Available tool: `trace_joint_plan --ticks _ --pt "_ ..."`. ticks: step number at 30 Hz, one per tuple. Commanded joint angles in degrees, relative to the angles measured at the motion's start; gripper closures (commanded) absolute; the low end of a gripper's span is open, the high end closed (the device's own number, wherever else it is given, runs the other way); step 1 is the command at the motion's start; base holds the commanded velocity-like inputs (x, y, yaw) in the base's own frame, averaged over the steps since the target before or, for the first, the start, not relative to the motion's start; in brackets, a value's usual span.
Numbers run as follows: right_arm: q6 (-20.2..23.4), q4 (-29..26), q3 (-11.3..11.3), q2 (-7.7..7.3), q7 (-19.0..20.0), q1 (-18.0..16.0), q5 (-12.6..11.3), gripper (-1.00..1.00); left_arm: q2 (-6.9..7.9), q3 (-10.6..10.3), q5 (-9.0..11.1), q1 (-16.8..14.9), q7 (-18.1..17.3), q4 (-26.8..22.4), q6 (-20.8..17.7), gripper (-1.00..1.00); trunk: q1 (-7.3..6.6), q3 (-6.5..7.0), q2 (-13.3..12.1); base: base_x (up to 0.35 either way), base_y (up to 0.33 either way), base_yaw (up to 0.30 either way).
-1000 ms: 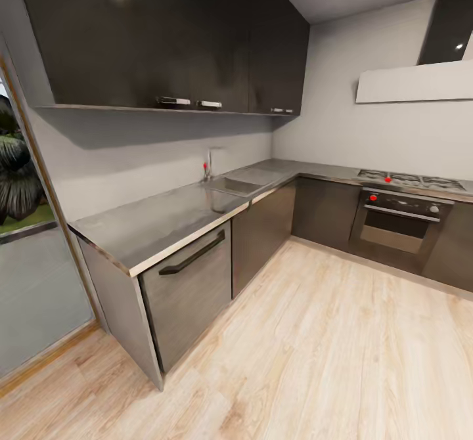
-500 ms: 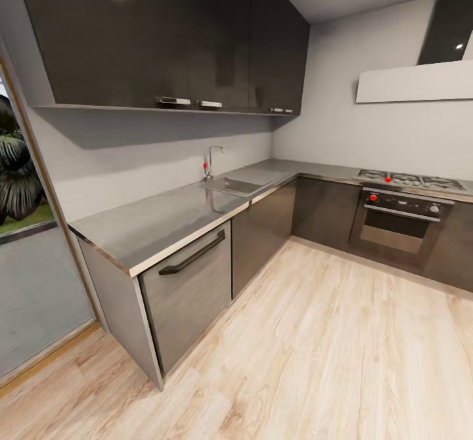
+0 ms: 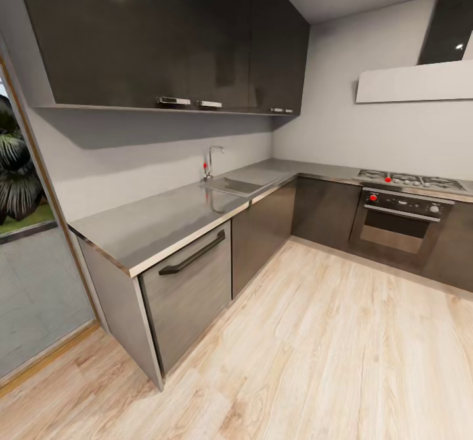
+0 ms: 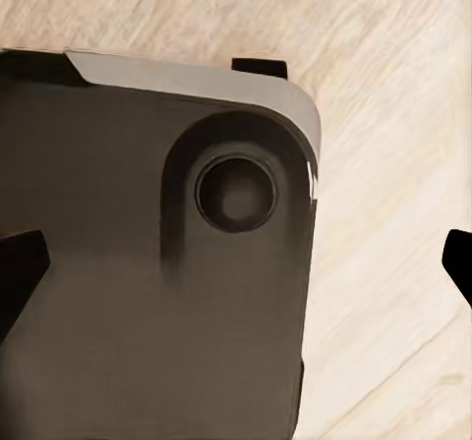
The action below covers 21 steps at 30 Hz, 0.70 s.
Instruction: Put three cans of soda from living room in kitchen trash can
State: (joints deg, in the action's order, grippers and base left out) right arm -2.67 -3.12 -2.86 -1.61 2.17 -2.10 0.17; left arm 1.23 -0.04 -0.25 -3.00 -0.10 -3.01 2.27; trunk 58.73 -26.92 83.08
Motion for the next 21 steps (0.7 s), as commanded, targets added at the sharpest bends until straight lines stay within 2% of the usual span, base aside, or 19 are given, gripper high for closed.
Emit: trace_joint_plan --ticks 1,3,4,7,8,11,12,13,18,19,21 --pt "-0.33 -0.33 -0.33 -0.03 0.33 -0.30 -0.02 -1.00 0.02 -0.01 0.00 -0.10 -0.03 -0.33 0.33 -1.00 0.00 0.00 0.00 0.000 0.000 0.000" --pt "-0.97 -0.98 -0.98 -0.04 0.97 -0.45 0.02 -1.00 0.04 -0.02 -0.01 -0.19 -0.08 -0.98 0.98 -1.00 0.00 0.00 0.00 0.000 0.000 0.000" --pt "-8.37 -25.81 -3.51 -0.04 4.77 -0.48 0.04 -1.00 0.05 -0.01 -0.01 -0.22 -0.10 -33.93 2.23 -1.00 0.00 0.00 0.00 0.000 0.000 0.000" --pt "-8.58 -31.82 -3.81 -0.05 5.00 -0.53 0.05 -1.00 0.11 -0.02 -0.01 -0.09 -0.13 -43.17 0.71 -1.00 0.00 0.00 0.00 0.000 0.000 0.000" --pt "-8.65 -35.87 -3.97 -0.05 5.13 -0.52 0.00 -1.00 0.13 -0.05 -0.02 0.12 -0.14 -49.30 -1.23 -1.00 0.00 0.00 0.00 0.000 0.000 0.000" --pt "-8.67 -42.14 -4.09 -0.01 5.30 -0.36 -0.04 -1.00 0.15 -0.14 -0.02 0.37 -0.15 -58.19 -4.94 -1.00 0.00 0.00 0.00 0.000 0.000 0.000" --pt "-7.55 -49.44 -4.09 0.01 5.39 -0.14 -0.18 -1.00 0.16 -0.18 -0.02 0.53 -0.16 -66.23 -8.38 -1.00 0.00 0.00 0.00 0.000 0.000 0.000" --pt "-4.52 -55.87 -4.10 -0.02 5.45 0.18 -0.27 -1.00 0.18 -0.11 0.00 0.87 -0.19 -71.73 -10.31 -1.00 0.00 0.00 0.00 0.000 0.000 0.000" --pt "3.77 -71.30 -4.09 -0.10 5.73 2.79 -0.27 -1.00 0.28 0.05 0.05 3.50 -0.23 -81.37 -12.70 -1.00 0.00 0.00 0.00 0.000 0.000 0.000" --pt "5.52 -76.14 -4.08 -0.12 6.17 4.26 -0.15 -1.00 0.30 0.05 0.05 4.67 -0.29 -83.27 -12.90 -1.00 0.00 0.00 0.00 0.000 0.000 0.000" --pt "6.53 -79.86 -4.03 -0.16 6.96 5.64 -0.06 -1.00 0.32 0.04 0.06 5.54 -0.44 -84.51 -12.77 -1.00 0.00 0.00 0.00 0.000 0.000 0.000"
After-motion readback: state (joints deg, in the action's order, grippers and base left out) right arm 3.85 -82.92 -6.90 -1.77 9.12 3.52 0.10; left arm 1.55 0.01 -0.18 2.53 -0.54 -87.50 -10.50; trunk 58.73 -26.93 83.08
